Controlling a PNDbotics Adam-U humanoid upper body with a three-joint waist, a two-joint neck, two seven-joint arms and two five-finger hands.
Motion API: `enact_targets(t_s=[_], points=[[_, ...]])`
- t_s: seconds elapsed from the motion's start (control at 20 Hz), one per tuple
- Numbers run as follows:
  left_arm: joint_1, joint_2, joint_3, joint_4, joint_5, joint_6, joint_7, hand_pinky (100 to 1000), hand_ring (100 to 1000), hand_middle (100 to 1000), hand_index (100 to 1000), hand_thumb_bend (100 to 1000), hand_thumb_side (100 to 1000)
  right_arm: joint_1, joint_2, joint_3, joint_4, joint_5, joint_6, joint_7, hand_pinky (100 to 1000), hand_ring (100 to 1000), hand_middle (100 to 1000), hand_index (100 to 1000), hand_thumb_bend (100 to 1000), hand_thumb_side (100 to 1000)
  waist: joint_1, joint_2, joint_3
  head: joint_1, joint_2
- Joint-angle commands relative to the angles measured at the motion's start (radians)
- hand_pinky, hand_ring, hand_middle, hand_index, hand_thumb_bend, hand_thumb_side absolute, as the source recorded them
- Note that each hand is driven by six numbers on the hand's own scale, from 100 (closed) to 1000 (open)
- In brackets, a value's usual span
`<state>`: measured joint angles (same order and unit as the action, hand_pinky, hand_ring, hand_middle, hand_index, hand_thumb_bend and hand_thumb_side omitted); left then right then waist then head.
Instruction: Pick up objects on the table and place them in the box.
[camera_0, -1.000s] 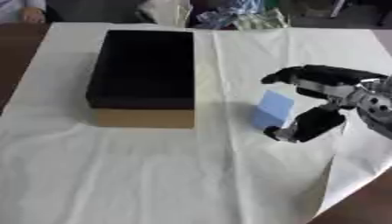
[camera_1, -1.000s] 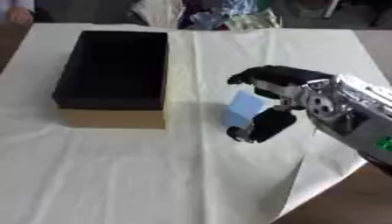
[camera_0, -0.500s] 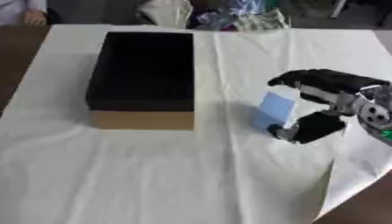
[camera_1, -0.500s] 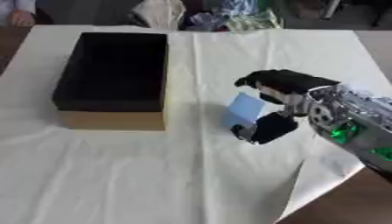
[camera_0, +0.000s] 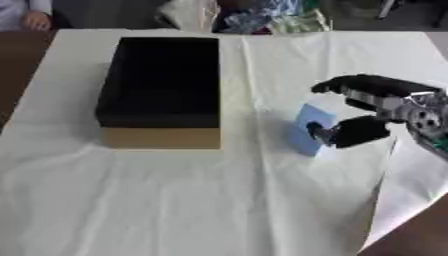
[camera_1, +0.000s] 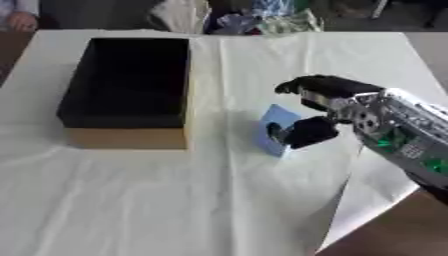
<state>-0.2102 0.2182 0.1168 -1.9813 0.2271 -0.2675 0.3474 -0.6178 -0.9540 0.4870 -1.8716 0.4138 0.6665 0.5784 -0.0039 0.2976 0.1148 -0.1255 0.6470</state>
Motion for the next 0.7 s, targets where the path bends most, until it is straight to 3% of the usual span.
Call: enact_targets(t_s=[0.05, 0.4, 0.7], points=[[-0.008, 0.006, 0.001, -0.019, -0.001, -0.002, -0.006, 949, 652, 631, 826, 100, 470, -0.02, -0.005, -0.005, 0.027, -0.044, 0.241, 0.188, 973, 1000, 948, 1000, 176, 622, 0.002, -0.013, 0.002, -0.004, -0.014], [-0.006, 0.003, 0.0, -0.019, -0.001, 0.0, -0.008, 950, 653, 631, 824, 100, 473, -0.025, 0.02, 0.021, 0.067, -0.111, 0.241, 0.118, 971, 1000, 949, 1000, 184, 664, 0.005, -0.01, 0.007, -0.004, -0.014], [-0.008, 0.002, -0.001, -0.019, 0.0, 0.002, -0.012, 951, 654, 632, 824, 100, 476, -0.021, 0.023, 0.029, 0.07, -0.111, 0.241, 0.076, 970, 1000, 950, 1000, 201, 660, 0.004, -0.008, 0.007, -0.004, -0.015]])
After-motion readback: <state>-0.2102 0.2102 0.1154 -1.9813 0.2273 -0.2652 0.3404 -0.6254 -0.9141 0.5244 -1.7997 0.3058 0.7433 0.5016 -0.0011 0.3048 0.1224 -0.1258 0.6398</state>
